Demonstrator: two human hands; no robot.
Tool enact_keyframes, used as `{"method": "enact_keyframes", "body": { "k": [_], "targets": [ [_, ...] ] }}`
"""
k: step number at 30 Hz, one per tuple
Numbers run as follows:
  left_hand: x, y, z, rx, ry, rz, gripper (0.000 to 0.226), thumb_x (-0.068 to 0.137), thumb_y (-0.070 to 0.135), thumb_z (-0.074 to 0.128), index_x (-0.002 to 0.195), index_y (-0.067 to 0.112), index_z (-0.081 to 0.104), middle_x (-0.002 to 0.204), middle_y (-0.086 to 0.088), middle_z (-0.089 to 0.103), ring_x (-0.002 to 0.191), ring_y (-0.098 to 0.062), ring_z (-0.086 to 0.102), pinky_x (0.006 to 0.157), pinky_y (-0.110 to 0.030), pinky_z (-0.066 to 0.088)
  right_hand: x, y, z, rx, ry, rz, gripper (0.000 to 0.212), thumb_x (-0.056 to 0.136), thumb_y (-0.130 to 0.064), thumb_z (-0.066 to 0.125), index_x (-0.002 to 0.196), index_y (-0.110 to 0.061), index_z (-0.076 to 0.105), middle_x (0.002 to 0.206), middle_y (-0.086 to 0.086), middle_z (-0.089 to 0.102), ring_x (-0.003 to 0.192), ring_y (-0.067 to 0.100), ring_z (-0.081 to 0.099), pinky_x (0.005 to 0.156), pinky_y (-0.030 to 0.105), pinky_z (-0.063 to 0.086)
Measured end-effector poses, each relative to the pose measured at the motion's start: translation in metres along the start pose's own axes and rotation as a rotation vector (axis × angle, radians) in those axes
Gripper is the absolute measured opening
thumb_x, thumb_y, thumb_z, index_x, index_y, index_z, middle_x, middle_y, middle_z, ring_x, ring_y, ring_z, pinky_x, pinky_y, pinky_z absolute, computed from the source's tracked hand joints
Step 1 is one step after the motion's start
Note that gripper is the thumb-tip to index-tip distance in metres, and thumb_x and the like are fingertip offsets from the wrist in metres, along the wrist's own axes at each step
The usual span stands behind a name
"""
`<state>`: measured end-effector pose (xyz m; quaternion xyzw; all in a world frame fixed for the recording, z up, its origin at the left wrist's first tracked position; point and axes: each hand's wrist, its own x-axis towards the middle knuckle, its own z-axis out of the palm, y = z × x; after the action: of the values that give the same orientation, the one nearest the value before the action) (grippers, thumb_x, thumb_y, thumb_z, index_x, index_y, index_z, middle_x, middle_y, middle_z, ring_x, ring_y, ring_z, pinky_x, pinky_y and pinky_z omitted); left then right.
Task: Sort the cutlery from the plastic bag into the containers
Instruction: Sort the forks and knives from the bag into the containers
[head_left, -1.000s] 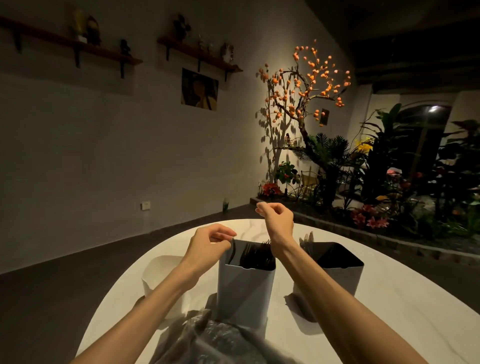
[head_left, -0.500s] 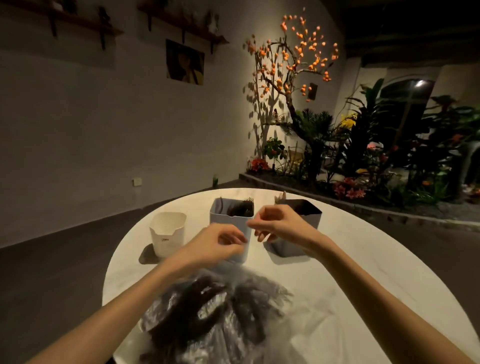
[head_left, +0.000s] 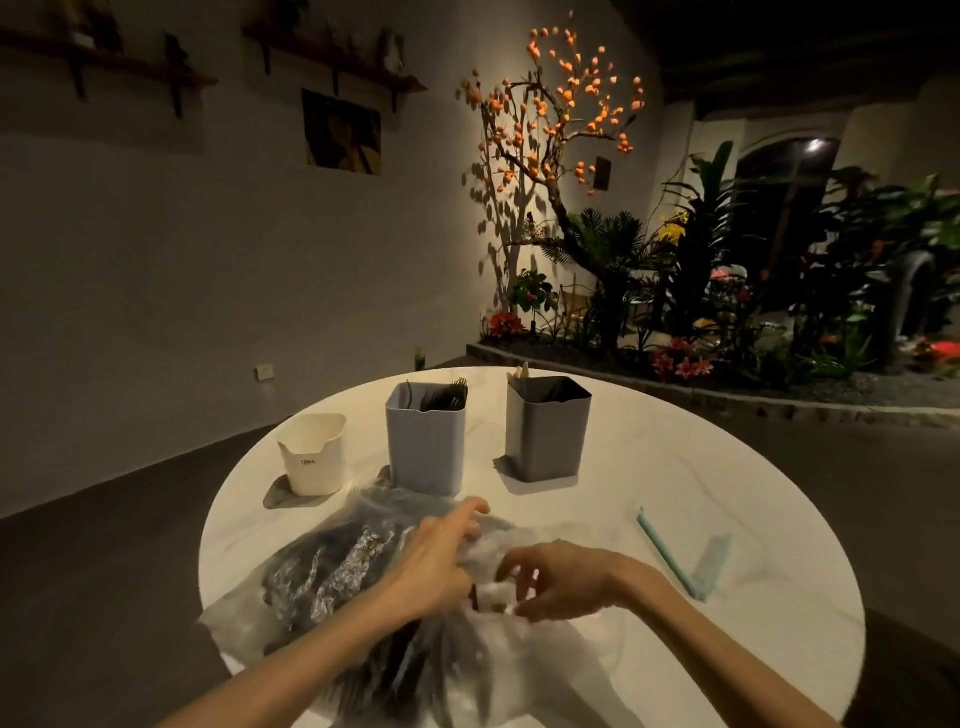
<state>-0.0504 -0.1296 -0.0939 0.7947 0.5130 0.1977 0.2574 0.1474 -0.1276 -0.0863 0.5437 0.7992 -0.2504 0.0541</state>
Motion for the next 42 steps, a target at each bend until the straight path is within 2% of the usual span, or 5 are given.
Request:
{"method": "enact_keyframes", "body": {
  "k": [5,9,20,31,42],
  "targets": [
    [-0.007,0.018,-0.03,0.13,0.27,0.076,0.036,0.083,-0.001,0.061,0.064,0.029,0.065,0.114,0.014,0.062,0.11,-0.011,0.058,0.081,-0.02,0.048,0.003,0.003,0.002,0.192,0.334,-0.274,0.103,0.079,-0.026,0.086,0.156,-0.037,0.019,0.162,-0.011,0.025,0.142,0.008,0.035,0.11,0.011,0.03],
    [-0.005,0.025,-0.026,0.433,0.237,0.037,0.024,0.096,0.039,0.054,0.113,0.036,0.071,0.149,0.003,0.042,0.123,-0.014,0.051,0.094,-0.022,0.043,0.014,-0.006,0.004,0.211,0.488,-0.345,0.134,0.069,-0.044,0.091,0.158,-0.043,-0.009,0.163,-0.028,-0.018,0.152,0.0,-0.009,0.121,0.022,0.009],
    [-0.017,-0.001,-0.037,0.686,0.231,-0.045,0.116,0.083,-0.003,0.061,0.151,0.011,-0.032,0.155,-0.007,-0.045,0.155,-0.031,-0.006,0.097,-0.037,0.049,0.02,-0.013,0.002,-0.096,0.325,-0.032,0.041,0.088,-0.041,0.074,0.112,-0.008,0.071,0.103,0.009,0.069,0.091,0.026,0.063,0.078,0.037,0.055],
    [-0.02,-0.019,-0.034,0.451,0.37,0.089,0.115,0.08,0.009,0.063,0.156,0.015,-0.024,0.159,0.007,-0.04,0.125,-0.02,0.053,0.078,-0.023,0.046,0.066,-0.056,0.018,-0.076,0.494,0.087,0.064,0.071,-0.065,0.078,0.109,-0.015,0.066,0.105,0.005,0.07,0.092,0.024,0.065,0.072,0.032,0.051],
    [-0.002,-0.029,-0.035,0.139,0.371,0.358,0.115,0.075,-0.016,0.054,0.157,0.022,-0.019,0.163,0.019,-0.025,0.155,-0.014,0.006,0.114,-0.009,0.027,0.073,-0.059,0.016,0.154,0.251,0.142,0.045,0.083,-0.04,0.076,0.117,-0.015,0.06,0.099,0.004,0.062,0.086,0.018,0.06,0.076,0.028,0.053]
  ]
}}
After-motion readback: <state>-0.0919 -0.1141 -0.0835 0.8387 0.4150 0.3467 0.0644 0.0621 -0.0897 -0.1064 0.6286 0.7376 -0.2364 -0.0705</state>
